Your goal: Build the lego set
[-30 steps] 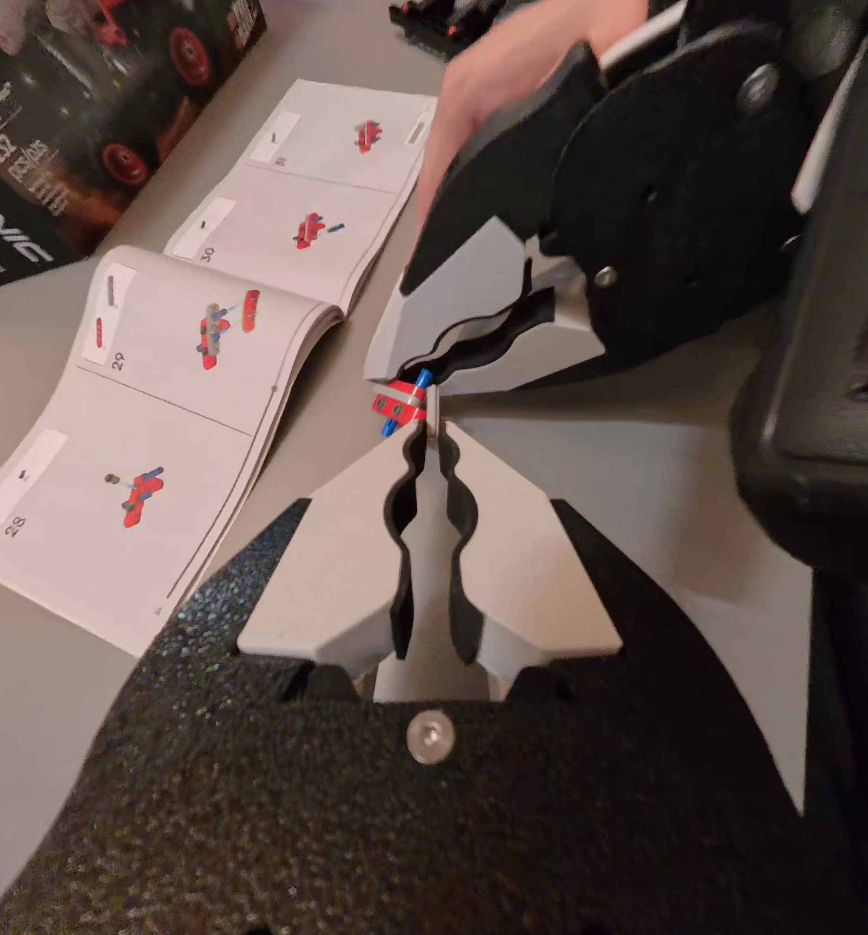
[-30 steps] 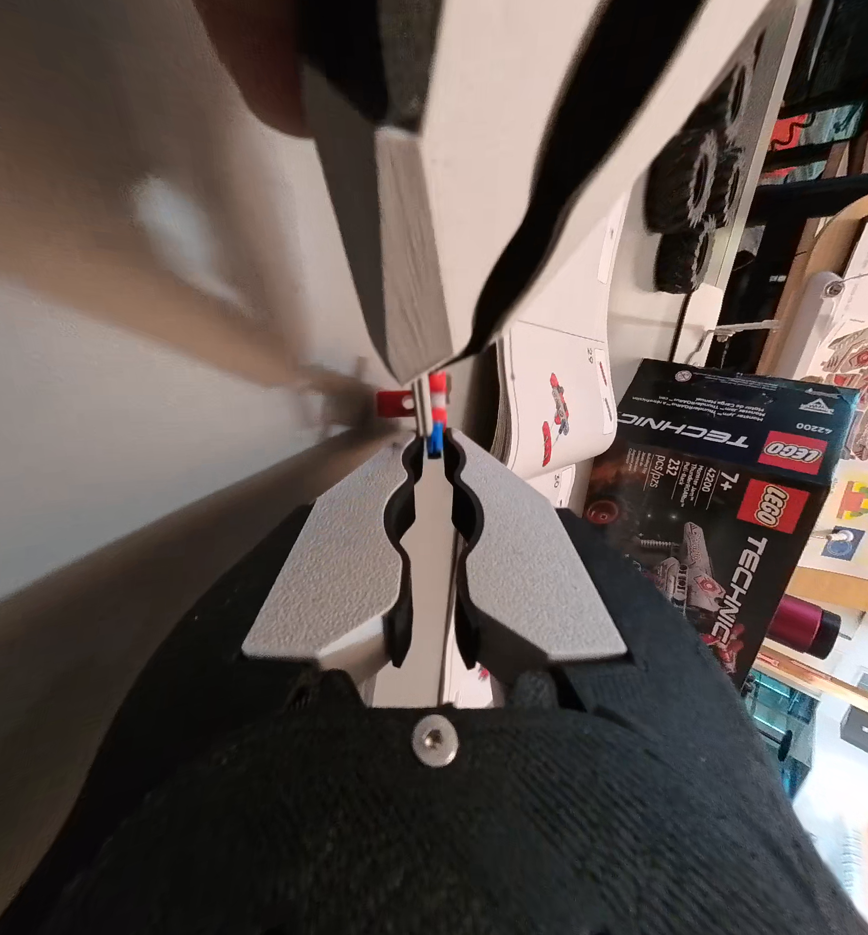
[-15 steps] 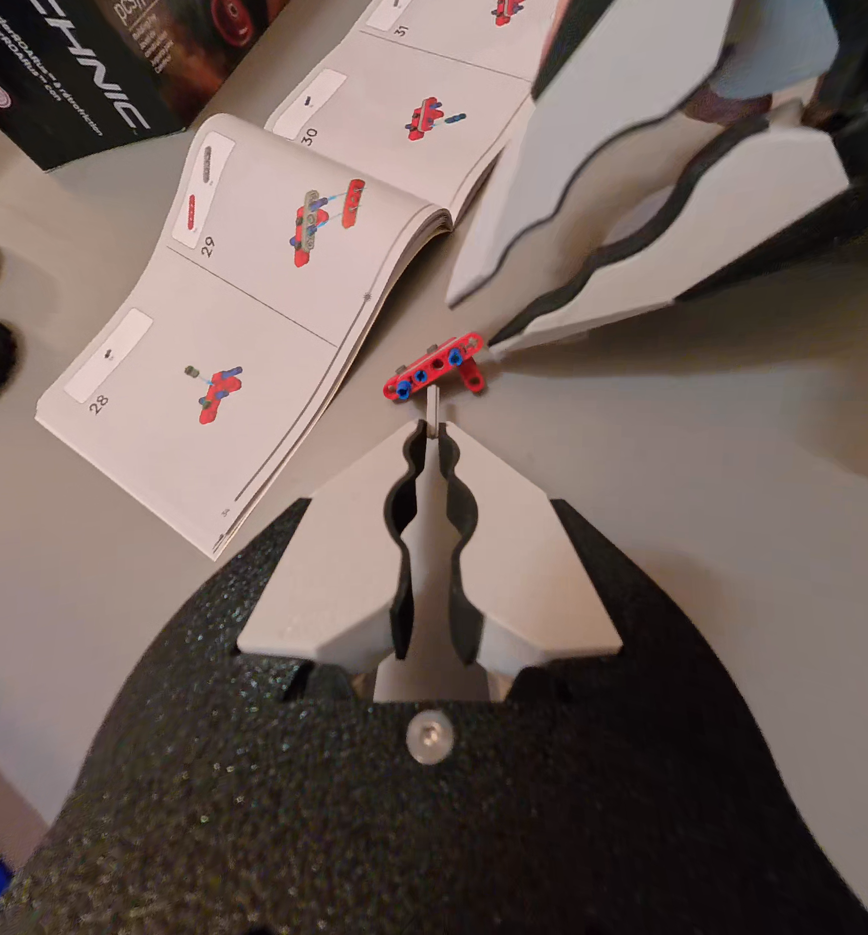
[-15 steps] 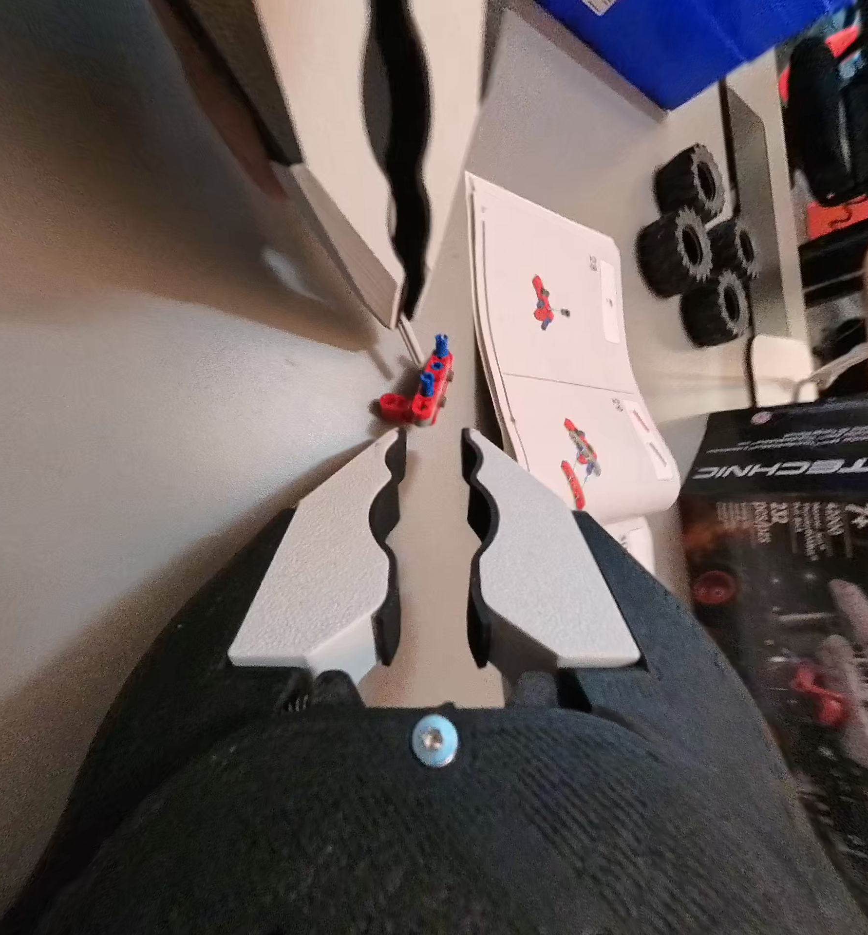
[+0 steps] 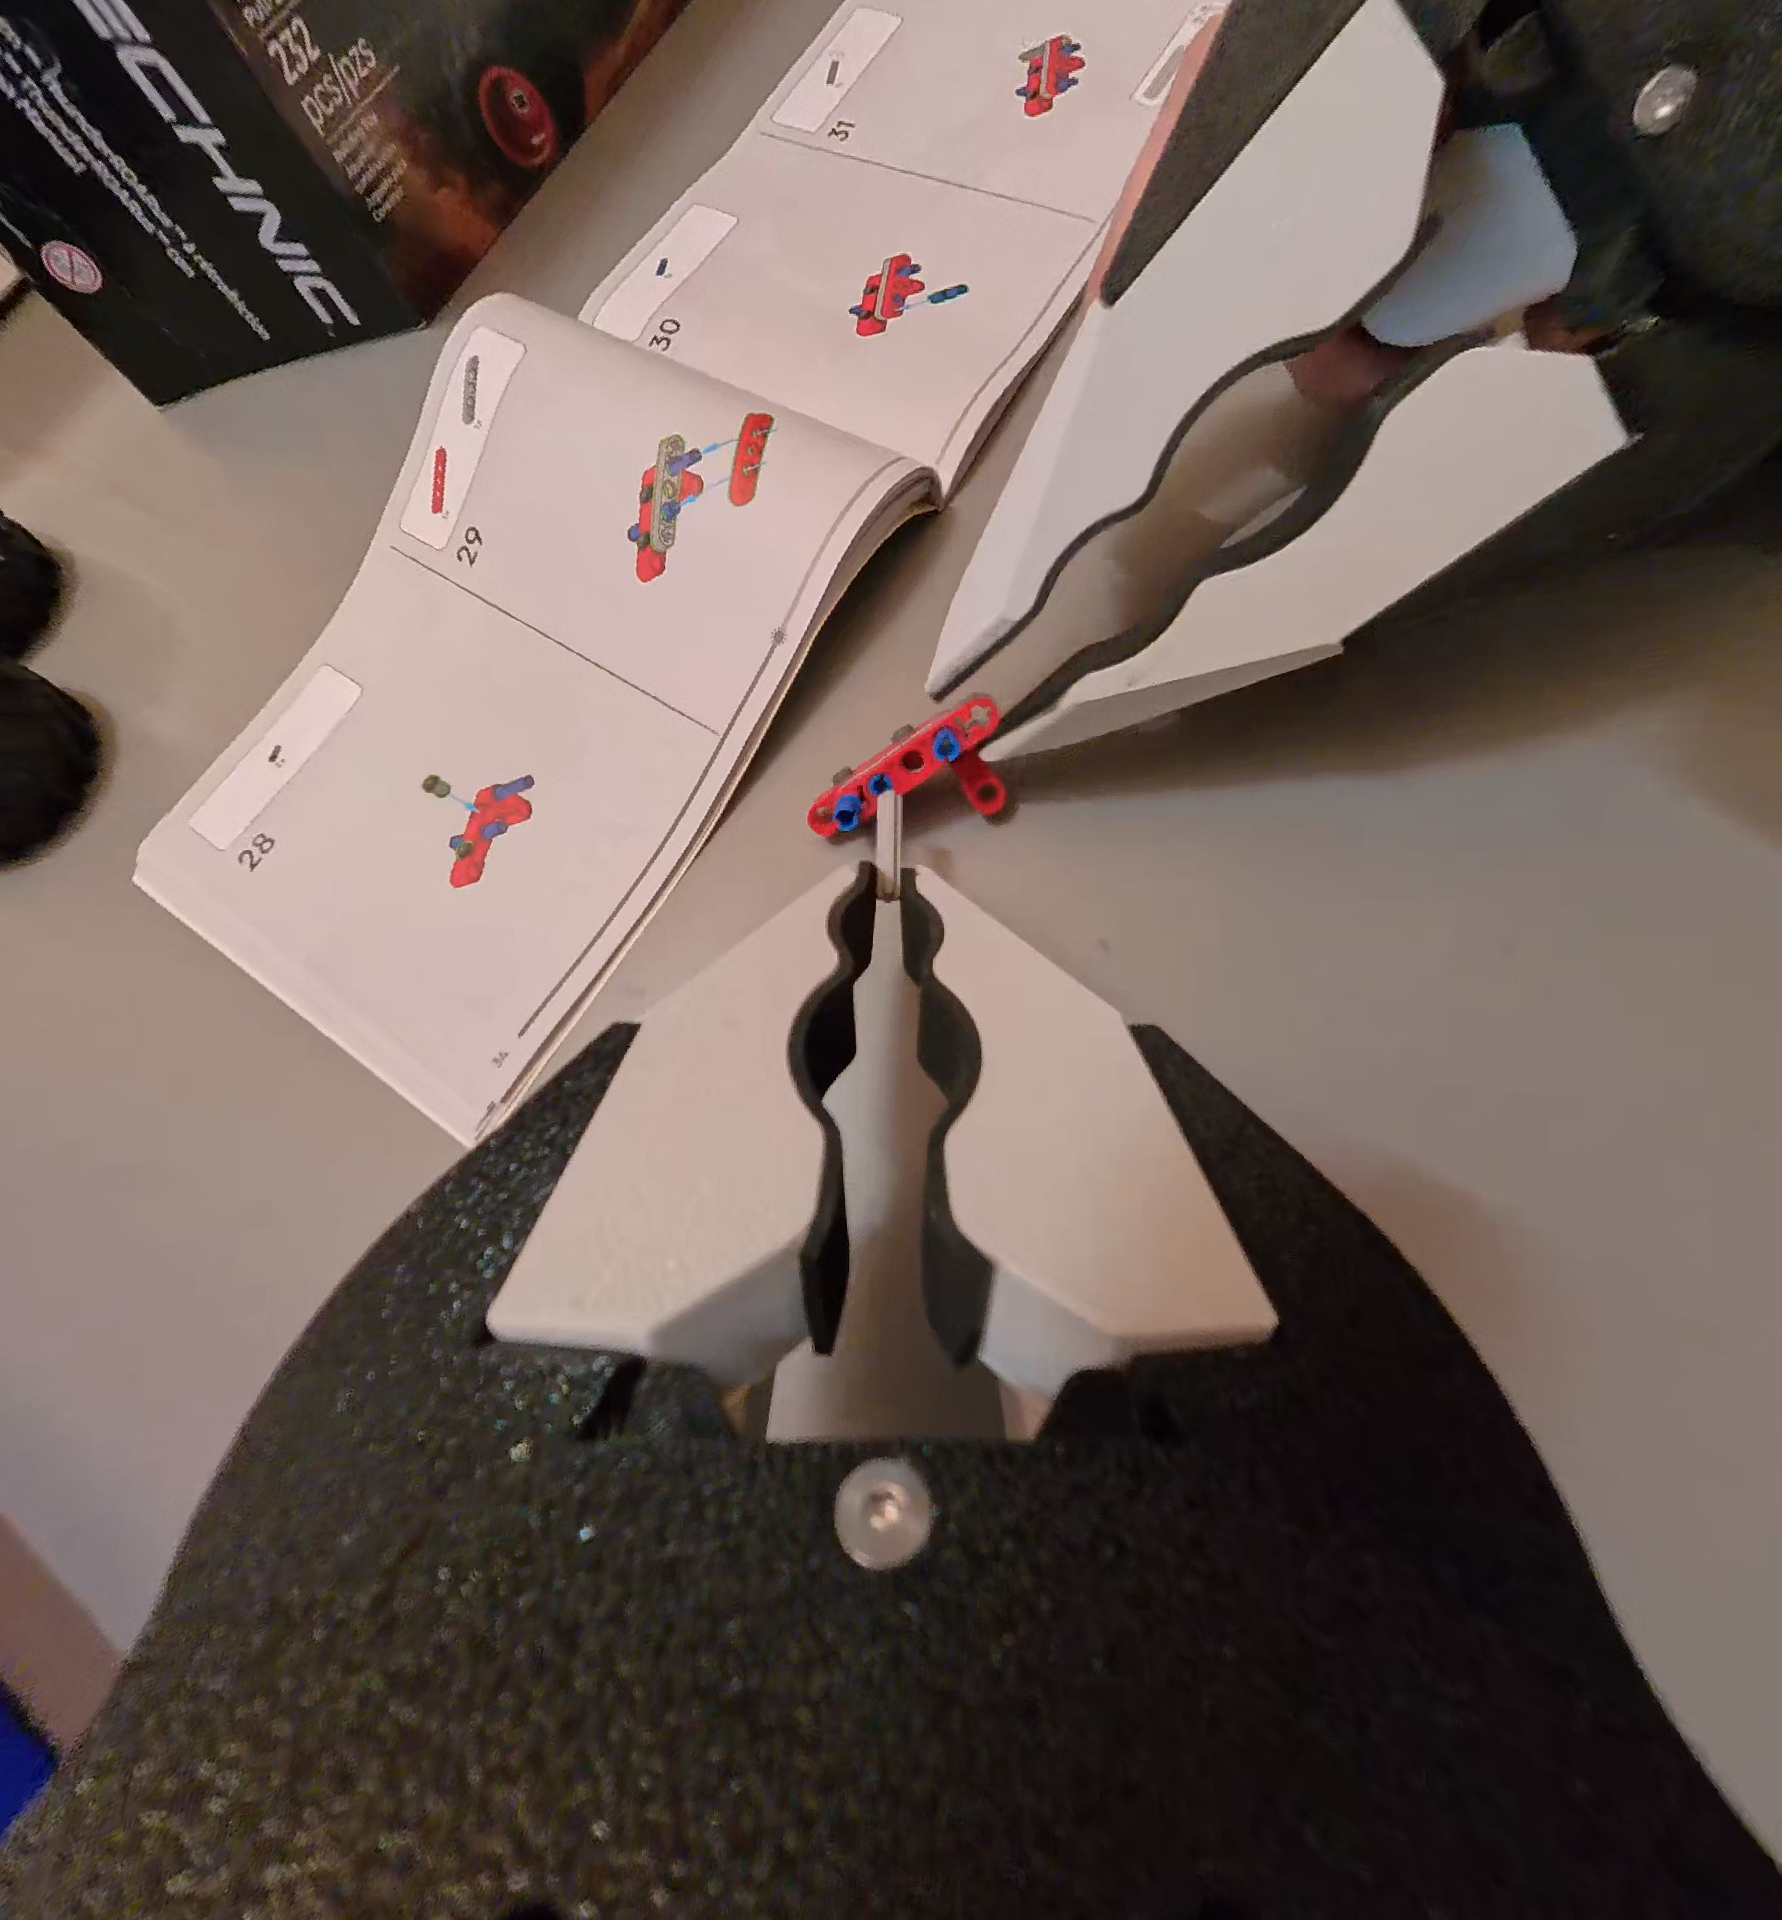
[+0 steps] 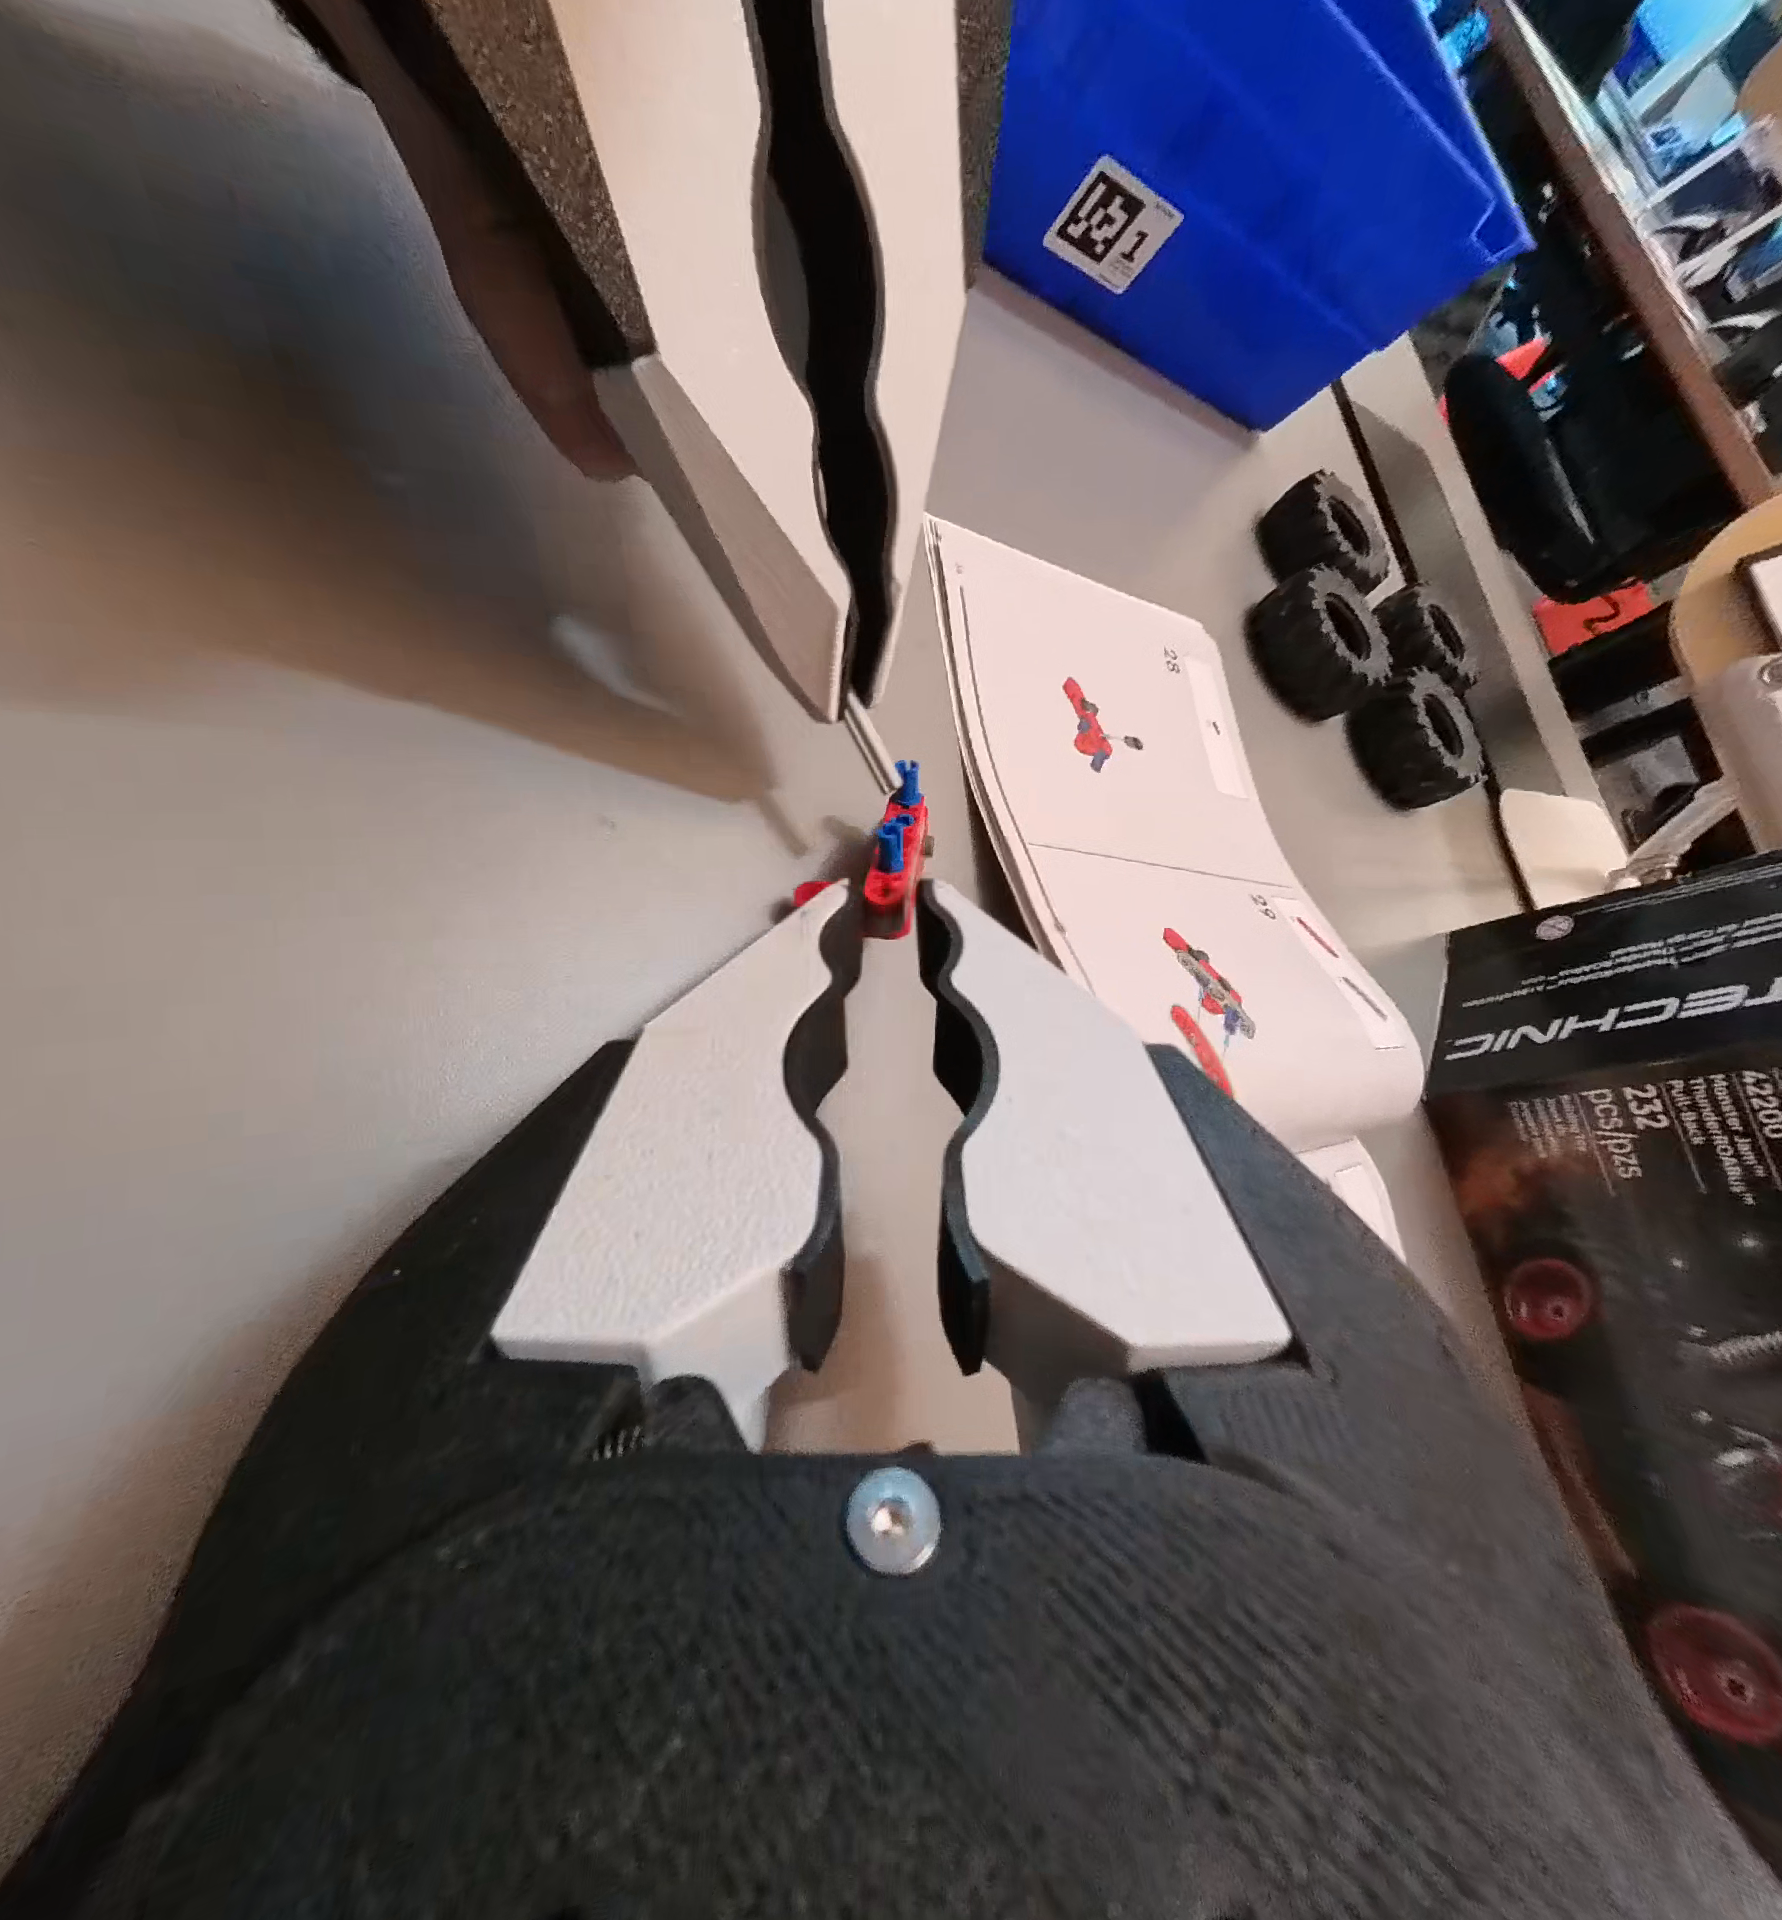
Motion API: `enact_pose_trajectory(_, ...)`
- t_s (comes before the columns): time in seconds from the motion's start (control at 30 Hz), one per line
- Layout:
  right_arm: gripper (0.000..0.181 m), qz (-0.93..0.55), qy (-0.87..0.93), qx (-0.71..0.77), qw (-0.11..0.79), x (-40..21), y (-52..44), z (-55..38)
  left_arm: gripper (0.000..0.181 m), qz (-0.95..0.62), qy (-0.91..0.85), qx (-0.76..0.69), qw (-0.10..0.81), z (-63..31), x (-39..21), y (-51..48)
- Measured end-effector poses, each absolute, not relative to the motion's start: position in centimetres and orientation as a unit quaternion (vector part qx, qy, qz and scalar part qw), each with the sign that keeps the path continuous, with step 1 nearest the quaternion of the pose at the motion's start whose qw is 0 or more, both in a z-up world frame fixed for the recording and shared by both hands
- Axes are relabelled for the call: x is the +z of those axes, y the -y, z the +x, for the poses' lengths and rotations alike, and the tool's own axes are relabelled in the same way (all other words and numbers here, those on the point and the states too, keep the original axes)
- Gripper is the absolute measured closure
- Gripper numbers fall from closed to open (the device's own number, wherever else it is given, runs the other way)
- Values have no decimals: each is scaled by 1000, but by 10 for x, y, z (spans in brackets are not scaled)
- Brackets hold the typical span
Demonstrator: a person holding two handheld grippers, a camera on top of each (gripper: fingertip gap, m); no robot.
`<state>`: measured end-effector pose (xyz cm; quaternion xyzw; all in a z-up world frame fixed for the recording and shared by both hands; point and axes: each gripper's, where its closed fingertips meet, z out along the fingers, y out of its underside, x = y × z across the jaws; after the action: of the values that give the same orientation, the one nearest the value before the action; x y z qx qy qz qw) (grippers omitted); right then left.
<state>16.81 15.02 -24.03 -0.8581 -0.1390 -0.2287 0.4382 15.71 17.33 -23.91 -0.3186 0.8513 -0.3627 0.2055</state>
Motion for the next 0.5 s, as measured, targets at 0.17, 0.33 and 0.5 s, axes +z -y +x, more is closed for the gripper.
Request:
enact_pose_trajectory(0.17, 163, -858, 146, -233, 434, -249, -149, 169, 180, -297, -854, -375, 204, 152, -229, -163)
enact_pose_trajectory(0.33, 169, -850, 161, -248, 436, -249, -153, 167, 180, -279, -863, -350, 233, 152, -226, -163)
enact_pose_trajectory(0.5, 174, -836, 168, -286, 438, -247, -156, 174, 180, -269, -868, -336, 247, 152, -225, -165)
